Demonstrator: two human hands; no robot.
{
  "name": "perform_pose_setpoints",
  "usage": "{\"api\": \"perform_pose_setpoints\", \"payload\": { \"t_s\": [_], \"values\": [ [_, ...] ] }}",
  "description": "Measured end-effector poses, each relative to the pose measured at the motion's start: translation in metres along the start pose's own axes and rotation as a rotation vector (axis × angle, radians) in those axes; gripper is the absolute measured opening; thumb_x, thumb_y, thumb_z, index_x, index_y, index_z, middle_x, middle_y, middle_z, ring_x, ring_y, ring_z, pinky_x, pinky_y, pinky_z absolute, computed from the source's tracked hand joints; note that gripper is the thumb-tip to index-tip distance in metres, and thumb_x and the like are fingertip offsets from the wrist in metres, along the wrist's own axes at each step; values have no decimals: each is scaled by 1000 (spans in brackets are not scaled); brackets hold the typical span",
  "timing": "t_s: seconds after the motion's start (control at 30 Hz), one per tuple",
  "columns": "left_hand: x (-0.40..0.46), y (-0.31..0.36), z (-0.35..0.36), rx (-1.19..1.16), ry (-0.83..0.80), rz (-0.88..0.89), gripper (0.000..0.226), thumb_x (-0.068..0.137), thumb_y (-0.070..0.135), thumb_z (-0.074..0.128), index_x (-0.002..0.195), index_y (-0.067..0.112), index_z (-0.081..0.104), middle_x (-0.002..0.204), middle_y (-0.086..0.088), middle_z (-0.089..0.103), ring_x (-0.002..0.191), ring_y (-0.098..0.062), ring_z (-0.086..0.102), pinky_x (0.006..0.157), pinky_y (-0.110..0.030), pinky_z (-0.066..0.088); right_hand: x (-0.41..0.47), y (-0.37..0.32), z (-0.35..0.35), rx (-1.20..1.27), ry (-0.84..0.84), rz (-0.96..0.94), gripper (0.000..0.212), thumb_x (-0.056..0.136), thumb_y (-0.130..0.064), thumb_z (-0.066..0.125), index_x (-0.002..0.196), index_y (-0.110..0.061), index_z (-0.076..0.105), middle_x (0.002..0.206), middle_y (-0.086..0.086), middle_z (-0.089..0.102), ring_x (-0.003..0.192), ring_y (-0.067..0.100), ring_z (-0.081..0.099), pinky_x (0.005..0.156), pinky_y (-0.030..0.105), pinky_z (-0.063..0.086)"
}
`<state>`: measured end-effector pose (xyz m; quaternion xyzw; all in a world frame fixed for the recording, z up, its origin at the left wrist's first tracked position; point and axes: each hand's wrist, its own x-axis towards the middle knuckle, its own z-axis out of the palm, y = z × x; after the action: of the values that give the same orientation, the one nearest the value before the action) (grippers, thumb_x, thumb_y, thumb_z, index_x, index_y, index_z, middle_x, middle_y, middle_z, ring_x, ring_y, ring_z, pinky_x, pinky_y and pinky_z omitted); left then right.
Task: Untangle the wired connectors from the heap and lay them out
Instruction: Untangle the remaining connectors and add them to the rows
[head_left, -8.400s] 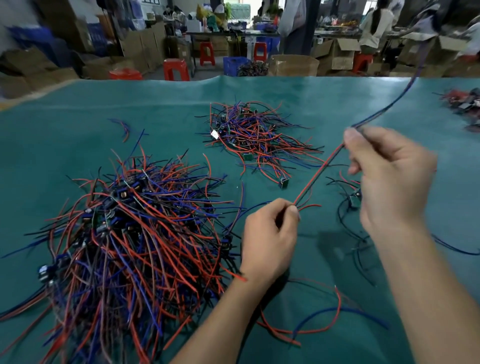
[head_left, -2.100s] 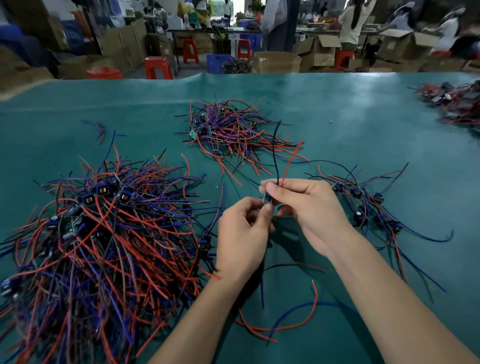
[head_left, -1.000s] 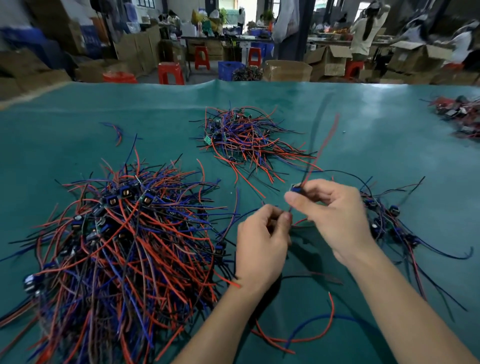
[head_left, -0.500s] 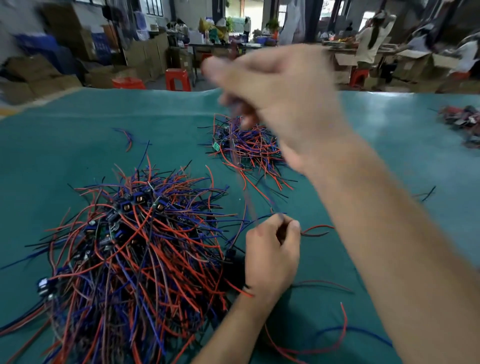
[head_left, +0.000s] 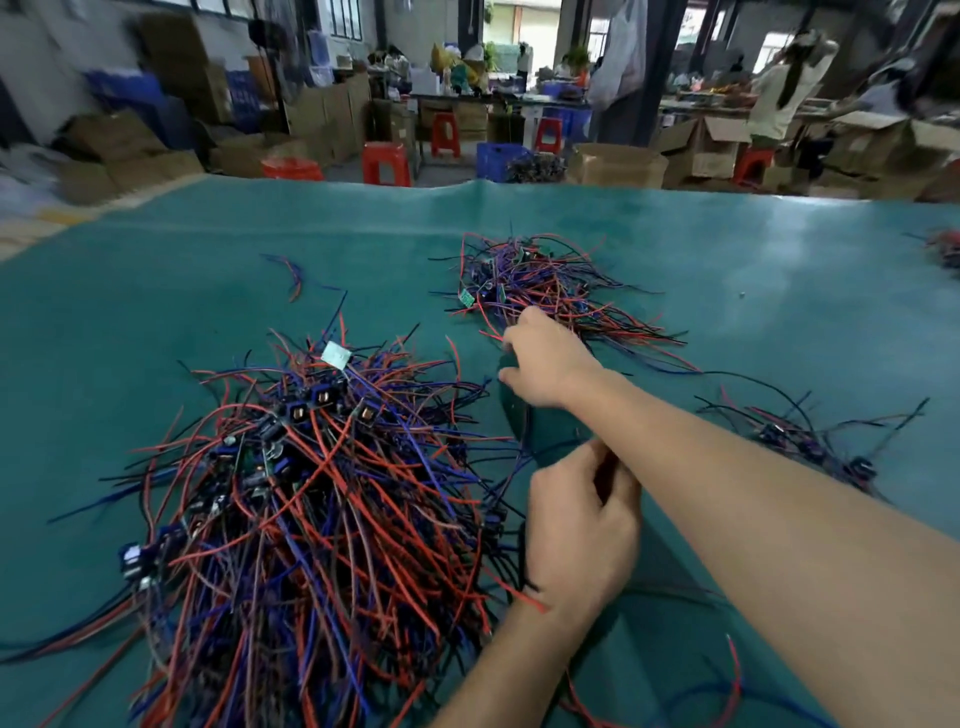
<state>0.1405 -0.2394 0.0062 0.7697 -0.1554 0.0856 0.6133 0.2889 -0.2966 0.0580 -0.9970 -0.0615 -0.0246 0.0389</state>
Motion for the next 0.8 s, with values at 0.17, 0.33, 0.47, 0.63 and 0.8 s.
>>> {"api": "perform_pose_setpoints", "payload": {
  "t_s": [0.17, 0.33, 0.47, 0.63, 0.8],
  "values": [
    [-1, -2, 1, -5, 32, -21, 17, 90, 15, 54, 74, 16, 61, 65, 6, 65, 60, -9, 58, 61, -28, 47, 3, 20, -5, 117, -15, 99, 46, 96, -17, 66, 136, -7, 45, 138, 16, 45, 125, 37, 50, 99, 42, 43],
    [-1, 1, 1, -8, 24, -26, 18, 88, 21, 51, 72, 17, 60, 66, 3, 65, 65, -19, 60, 65, -41, 50, 3, 33, -1, 175, 29, 132, 30, 94, -18, 68, 123, -15, 62, 131, 13, 57, 115, 34, 58, 95, 40, 50],
    [0, -1, 0, -11, 29, -33, 21, 87, 29, 51, 79, 15, 64, 67, 0, 66, 69, -22, 63, 68, -43, 51, -4, 37, -7, 377, 97, 228, 13, 82, -16, 77, 85, -26, 69, 108, 7, 73, 99, 27, 68, 85, 33, 56],
    [-1, -1, 2, -22, 36, -50, 22, 86, 31, 50, 81, 16, 65, 67, 1, 67, 68, -20, 64, 68, -42, 53, -32, 53, -26, 722, 308, 342, 15, 69, -28, 86, 69, -20, 73, 73, 0, 74, 76, 23, 69, 70, 31, 56],
    [0, -4, 2, -30, 68, -51, 11, 91, 20, 56, 86, 16, 66, 71, 3, 69, 71, -15, 66, 74, -40, 54, -82, 68, -38, 1221, 338, 341, 14, 81, -6, 82, 77, -7, 69, 71, 11, 67, 64, 21, 61, 62, 28, 53]
  ]
}}
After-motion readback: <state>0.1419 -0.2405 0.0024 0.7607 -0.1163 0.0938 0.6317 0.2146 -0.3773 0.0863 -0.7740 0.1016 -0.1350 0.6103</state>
